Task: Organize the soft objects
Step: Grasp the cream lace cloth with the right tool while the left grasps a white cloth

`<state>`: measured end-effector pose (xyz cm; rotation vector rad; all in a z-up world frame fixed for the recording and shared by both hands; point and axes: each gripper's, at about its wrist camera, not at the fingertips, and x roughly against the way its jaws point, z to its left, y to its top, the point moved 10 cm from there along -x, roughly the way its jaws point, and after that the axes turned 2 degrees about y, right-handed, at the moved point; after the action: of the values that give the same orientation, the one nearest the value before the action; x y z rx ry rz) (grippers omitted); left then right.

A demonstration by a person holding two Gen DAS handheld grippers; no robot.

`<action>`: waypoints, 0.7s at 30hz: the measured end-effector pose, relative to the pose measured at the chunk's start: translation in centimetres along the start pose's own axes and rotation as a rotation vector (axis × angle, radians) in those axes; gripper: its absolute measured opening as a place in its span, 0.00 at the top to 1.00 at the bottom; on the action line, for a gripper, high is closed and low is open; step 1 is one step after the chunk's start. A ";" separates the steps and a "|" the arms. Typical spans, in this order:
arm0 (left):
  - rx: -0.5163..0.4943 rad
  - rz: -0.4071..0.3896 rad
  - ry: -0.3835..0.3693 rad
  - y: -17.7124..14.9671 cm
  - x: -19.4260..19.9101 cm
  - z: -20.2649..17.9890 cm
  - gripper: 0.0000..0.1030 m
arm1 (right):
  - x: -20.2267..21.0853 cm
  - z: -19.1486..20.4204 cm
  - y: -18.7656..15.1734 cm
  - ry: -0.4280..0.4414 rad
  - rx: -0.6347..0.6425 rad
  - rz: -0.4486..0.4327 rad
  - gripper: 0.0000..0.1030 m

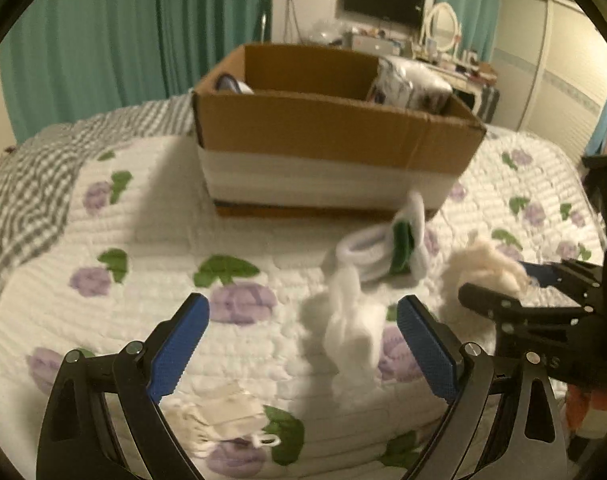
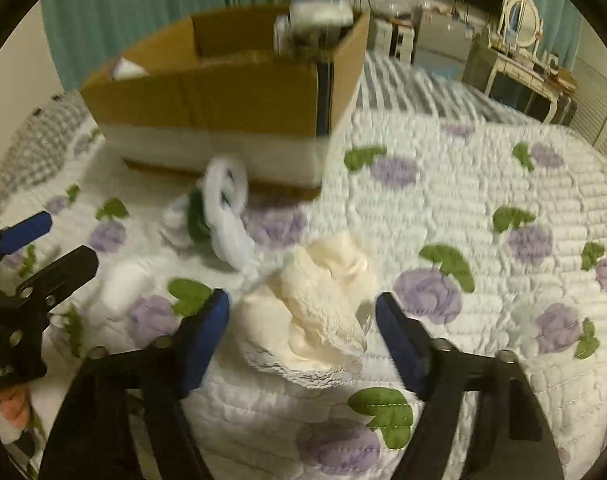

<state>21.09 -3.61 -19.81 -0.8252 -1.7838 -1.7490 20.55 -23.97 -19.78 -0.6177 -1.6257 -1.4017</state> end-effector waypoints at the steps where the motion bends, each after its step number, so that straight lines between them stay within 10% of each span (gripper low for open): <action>1: -0.009 0.007 0.000 -0.2 -0.2 -0.3 0.07 | -0.4 -0.2 -0.2 0.002 -0.005 0.014 0.47; 7: -0.047 0.037 0.012 -1.2 -1.5 -1.4 0.08 | -0.8 -1.1 -0.6 0.007 -0.053 0.026 0.69; 13: -0.092 0.091 -0.002 -2.4 -3.5 -2.2 0.46 | -0.7 -1.1 -0.6 0.023 -0.066 0.023 0.75; 21: -0.095 0.076 -0.060 -2.6 -2.5 -2.4 0.69 | 1.0 -0.5 -0.9 0.044 -0.089 -0.021 0.80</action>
<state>20.79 -6.18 -23.24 -0.9811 -1.6951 -1.7883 19.46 -24.79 -19.43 -0.6187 -1.5459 -1.4999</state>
